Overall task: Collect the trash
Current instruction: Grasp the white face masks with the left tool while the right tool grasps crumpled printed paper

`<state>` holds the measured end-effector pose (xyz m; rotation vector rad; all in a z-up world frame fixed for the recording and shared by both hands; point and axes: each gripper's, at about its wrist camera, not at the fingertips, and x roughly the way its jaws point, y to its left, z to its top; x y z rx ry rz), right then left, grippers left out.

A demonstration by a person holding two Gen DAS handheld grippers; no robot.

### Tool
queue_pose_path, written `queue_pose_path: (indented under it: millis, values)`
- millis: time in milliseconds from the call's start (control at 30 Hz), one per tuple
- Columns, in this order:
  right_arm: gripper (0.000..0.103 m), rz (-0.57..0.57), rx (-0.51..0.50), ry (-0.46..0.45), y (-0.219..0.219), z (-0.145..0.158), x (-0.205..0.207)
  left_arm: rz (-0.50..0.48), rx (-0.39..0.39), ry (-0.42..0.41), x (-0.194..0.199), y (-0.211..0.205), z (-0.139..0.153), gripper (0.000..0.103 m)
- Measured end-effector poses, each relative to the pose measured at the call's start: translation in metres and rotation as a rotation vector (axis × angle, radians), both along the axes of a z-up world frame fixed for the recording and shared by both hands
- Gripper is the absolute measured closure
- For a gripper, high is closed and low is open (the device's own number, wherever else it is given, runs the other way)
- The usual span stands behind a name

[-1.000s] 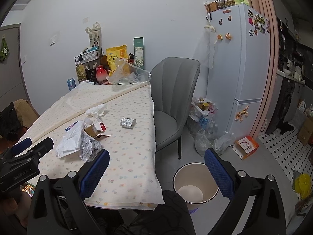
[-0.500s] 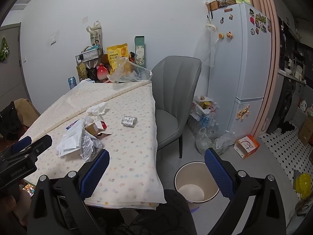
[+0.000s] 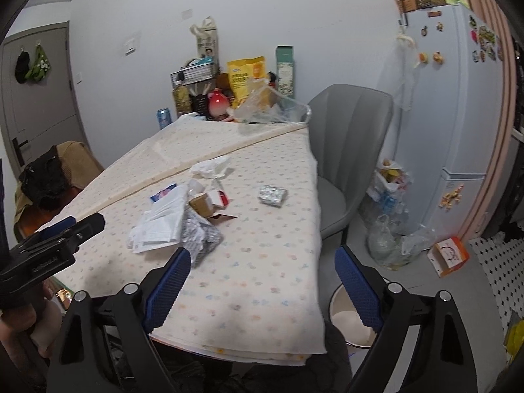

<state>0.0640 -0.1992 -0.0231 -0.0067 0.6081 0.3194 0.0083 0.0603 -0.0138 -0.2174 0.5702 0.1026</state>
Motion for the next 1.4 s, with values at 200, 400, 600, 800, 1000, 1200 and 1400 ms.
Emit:
queue_pose_path:
  millis: [200, 400, 600, 800, 1000, 1200, 1400]
  values:
    - [0.02, 0.024, 0.0, 0.035, 0.013, -0.01, 0.012, -0.02, -0.042, 0.025, 0.012, 0.009, -0.011, 0.031]
    - [0.023, 0.016, -0.001, 0.082, 0.009, -0.023, 0.023, -0.096, -0.043, 0.052, 0.031, -0.009, -0.019, 0.032]
    - [0.025, 0.008, 0.019, 0.119, 0.0, -0.036, 0.033, -0.162, -0.024, 0.071, 0.055, -0.033, -0.02, 0.033]
    - [0.025, 0.04, 0.045, 0.148, -0.003, -0.051, 0.046, -0.194, 0.009, 0.13, 0.083, -0.053, -0.03, 0.035]
    - [0.025, 0.115, 0.153, 0.182, -0.004, -0.065, 0.064, -0.223, -0.006, 0.193, 0.097, -0.062, -0.037, 0.091]
    - [0.025, 0.163, 0.23, 0.216, 0.003, -0.07, 0.079, -0.207, 0.0, 0.128, 0.085, -0.059, -0.015, 0.092]
    - [0.025, 0.217, 0.229, 0.229, 0.027, -0.068, 0.086, -0.139, 0.02, 0.077, 0.072, -0.038, 0.008, 0.092]
